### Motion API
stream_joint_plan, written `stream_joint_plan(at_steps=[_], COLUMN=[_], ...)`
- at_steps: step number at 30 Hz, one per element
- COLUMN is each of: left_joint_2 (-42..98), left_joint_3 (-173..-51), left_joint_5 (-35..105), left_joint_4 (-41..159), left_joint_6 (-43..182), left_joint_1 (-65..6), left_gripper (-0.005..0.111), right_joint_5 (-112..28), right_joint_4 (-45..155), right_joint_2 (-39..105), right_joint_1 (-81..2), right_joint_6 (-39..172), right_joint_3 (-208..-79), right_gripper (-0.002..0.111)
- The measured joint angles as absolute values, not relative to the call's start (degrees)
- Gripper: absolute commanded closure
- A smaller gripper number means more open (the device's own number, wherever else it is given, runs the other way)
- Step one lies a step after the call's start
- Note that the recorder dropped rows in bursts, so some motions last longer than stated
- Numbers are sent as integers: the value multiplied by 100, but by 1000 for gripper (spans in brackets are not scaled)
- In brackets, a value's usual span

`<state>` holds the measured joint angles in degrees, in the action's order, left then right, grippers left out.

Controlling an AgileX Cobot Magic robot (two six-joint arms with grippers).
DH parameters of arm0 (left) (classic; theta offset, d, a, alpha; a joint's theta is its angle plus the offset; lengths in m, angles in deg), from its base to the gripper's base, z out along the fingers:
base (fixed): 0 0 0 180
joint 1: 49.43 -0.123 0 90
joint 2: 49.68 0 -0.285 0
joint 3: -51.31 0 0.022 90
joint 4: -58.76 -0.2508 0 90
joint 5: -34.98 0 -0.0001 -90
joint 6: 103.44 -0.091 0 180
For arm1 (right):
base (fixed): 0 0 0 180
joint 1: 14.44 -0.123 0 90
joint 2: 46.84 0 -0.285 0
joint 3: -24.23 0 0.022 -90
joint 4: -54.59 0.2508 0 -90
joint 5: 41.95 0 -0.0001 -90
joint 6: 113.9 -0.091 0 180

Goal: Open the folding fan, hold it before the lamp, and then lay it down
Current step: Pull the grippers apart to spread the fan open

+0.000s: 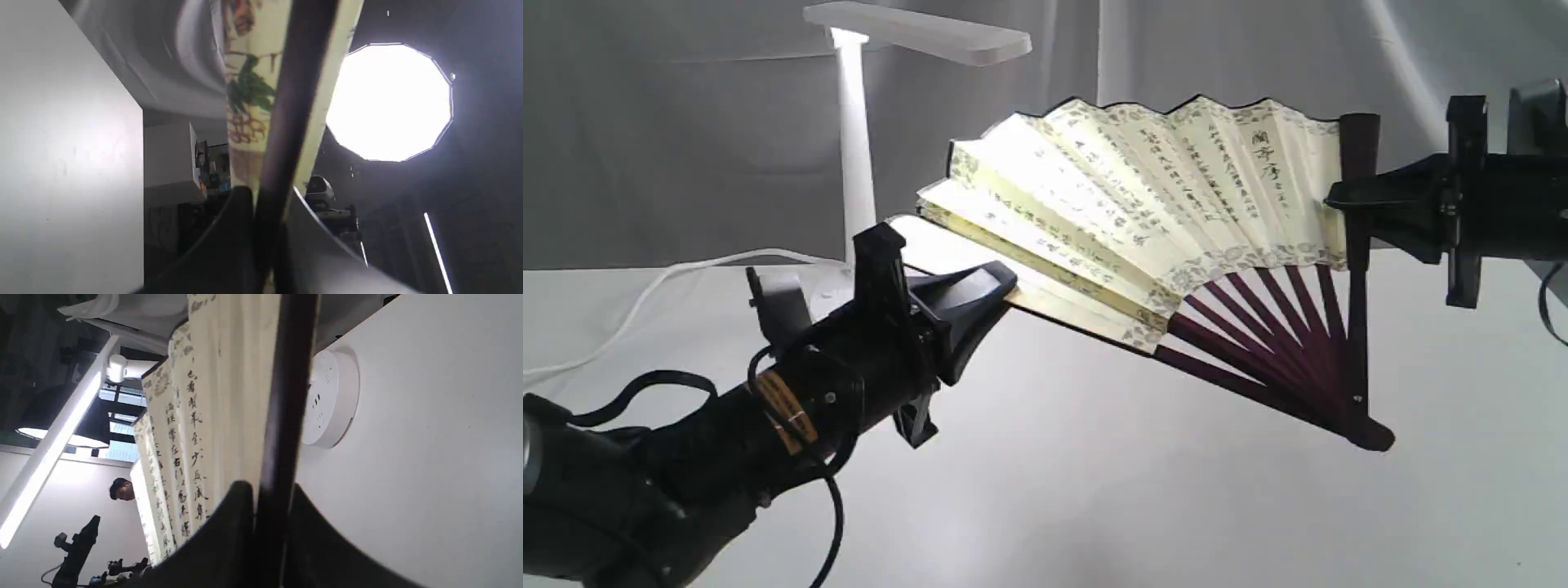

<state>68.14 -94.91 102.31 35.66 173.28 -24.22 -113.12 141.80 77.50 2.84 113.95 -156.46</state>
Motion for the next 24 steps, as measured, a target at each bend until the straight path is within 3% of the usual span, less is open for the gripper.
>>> stream_joint_plan(at_steps=[12,24], left_joint_2=[6465,6297], left_joint_3=[-9012,-8702], left_joint_5=[10133,10107], left_joint_4=[5528,8650], left_joint_6=[16460,15676], left_joint_1=[-1401,229], left_gripper=[107,107], right_joint_5=[-11403,-11453], right_joint_4=[14062,13977], right_joint_2=[7750,7750], right_joint_1=[947,1320], right_joint_6=[11250,11035], right_joint_3=[-15646,-15646], right_gripper=[108,108])
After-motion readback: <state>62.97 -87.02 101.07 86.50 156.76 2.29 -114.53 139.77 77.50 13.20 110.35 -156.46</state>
